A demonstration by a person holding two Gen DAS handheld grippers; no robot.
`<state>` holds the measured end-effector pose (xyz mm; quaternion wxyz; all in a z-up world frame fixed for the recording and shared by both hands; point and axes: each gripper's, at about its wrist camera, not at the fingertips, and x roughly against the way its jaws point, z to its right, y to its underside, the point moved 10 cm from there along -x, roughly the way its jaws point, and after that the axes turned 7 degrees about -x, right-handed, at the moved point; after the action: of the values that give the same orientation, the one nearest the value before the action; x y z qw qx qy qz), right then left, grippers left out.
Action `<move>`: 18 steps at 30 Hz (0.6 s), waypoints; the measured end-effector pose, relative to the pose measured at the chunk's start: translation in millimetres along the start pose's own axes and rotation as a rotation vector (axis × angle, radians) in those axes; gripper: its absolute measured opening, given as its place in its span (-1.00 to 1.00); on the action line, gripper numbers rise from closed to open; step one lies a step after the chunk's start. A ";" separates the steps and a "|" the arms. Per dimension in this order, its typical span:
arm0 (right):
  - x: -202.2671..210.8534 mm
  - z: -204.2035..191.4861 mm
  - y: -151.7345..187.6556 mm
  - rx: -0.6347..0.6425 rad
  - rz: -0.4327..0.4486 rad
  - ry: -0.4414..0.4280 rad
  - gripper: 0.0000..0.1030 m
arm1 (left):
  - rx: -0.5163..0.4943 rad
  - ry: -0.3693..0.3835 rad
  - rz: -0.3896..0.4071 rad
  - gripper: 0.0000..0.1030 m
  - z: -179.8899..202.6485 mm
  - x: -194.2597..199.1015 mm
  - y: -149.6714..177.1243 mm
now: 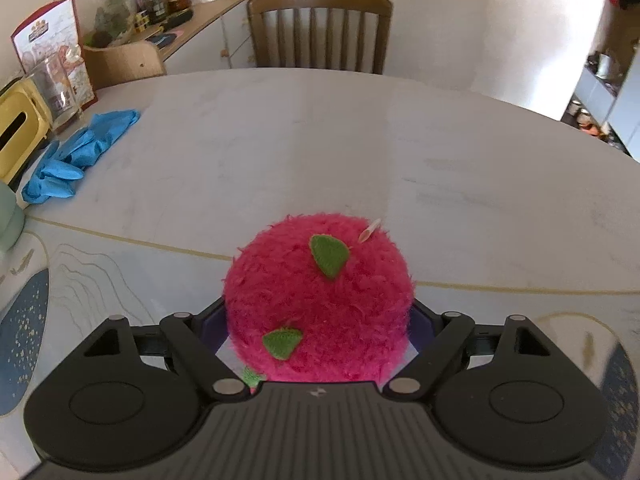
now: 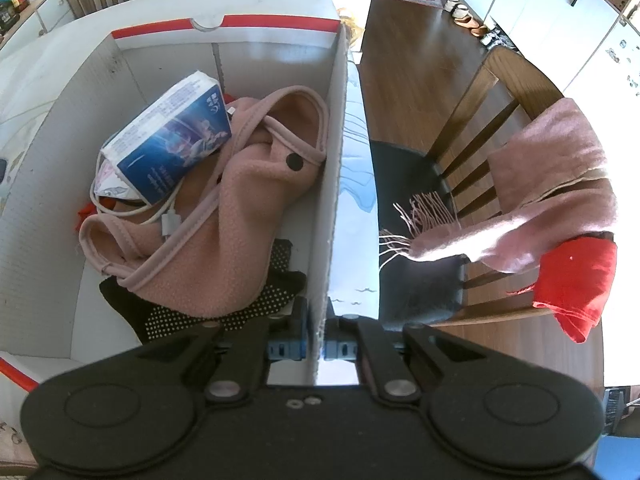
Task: Organize objects
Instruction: 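Close the left gripper on the pink plush and lift it, then carry the pink plush with the left gripper over the box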
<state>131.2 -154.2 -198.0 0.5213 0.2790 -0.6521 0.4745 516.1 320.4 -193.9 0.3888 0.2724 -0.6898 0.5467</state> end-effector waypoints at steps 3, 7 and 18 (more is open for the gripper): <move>-0.4 -0.3 0.0 0.006 -0.001 0.000 -0.91 | -0.031 0.025 0.013 0.67 14.1 19.6 4.8; -0.8 -0.6 -0.1 0.010 -0.001 0.001 -0.91 | -0.075 0.072 0.041 0.67 37.5 50.9 8.6; 1.8 -1.8 -3.0 0.032 0.015 -0.011 -0.92 | -0.178 0.199 0.124 0.67 110.6 137.4 20.0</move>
<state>134.0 -153.6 -195.3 0.5097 0.2848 -0.6493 0.4874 398.3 225.4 -101.2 0.4432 0.1380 -0.7090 0.5308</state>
